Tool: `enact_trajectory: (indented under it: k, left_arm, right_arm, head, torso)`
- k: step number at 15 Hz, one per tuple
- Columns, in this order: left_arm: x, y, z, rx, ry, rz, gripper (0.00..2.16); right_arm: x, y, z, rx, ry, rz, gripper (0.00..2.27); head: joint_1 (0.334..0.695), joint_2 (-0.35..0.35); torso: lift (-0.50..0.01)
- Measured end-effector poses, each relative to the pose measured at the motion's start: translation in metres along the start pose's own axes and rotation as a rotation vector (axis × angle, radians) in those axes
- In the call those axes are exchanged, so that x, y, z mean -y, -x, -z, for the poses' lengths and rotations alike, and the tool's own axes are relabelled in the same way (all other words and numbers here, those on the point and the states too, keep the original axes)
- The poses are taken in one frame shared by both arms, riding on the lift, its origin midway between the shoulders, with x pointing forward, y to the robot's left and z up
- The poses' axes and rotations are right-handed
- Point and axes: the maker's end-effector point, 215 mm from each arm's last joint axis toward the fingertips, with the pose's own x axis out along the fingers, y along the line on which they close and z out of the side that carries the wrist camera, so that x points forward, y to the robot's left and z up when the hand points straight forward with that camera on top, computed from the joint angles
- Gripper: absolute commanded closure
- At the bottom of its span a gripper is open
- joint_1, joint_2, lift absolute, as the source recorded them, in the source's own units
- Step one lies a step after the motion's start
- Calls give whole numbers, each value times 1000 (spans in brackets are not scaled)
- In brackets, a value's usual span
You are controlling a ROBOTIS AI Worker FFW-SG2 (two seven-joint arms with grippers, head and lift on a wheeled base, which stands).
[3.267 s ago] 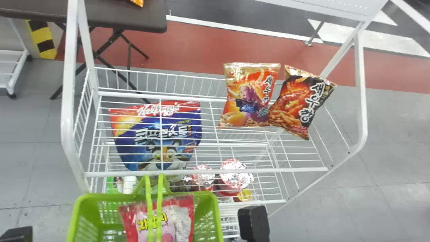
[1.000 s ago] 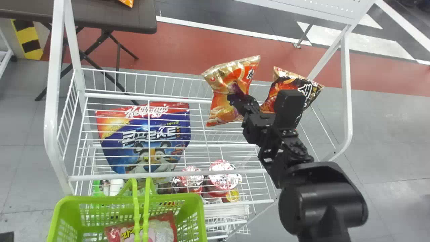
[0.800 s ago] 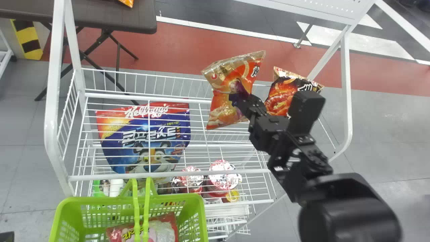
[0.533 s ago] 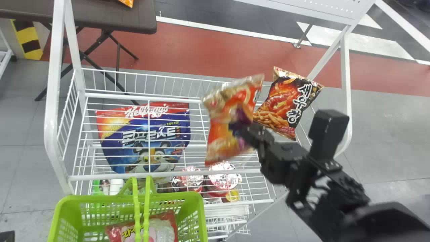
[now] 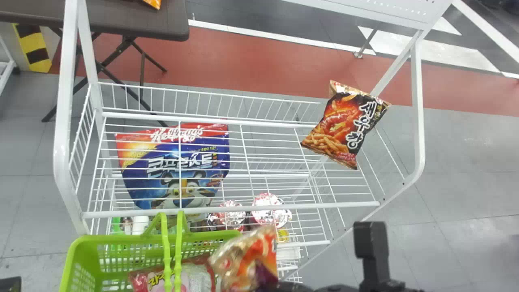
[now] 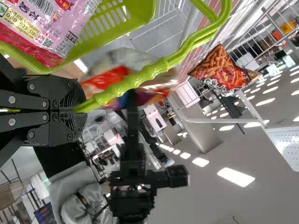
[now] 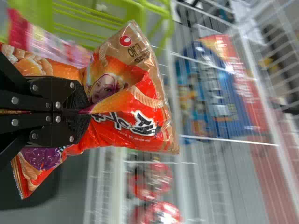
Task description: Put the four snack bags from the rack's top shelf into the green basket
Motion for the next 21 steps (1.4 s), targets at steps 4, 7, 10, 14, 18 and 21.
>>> enact_trajectory:
  k: [4,7,10,14,18,21]
  left_arm:
    - [3,-3,2,-5,0,6,2118]
    - [5,-4,4,-9,1,8,2121]
    - [7,-4,6,-14,0,11,2121]
    - [9,-3,7,-18,-3,13,2118]
    - [10,-3,7,-19,-3,15,2118]
    - [11,-5,7,-19,-4,16,2121]
  right_arm:
    - [-23,-29,24,-73,-15,-59,2155]
    - [-59,-42,17,-62,-4,-140,2155]
    - [-97,-55,17,-61,15,-210,2148]
    - [-103,-78,-11,33,26,-227,90]
    - [-64,-86,-51,173,85,-131,46]
    - [-32,-76,-65,203,102,-74,49]
  head:
    - [695,-350]
    - [695,-350]
    - [695,-272]
    - [695,-198]
    - [695,-273]
    - [695,-336]
  torso:
    - [0]
    - [0]
    - [0]
    - [0]
    - [0]
    - [0]
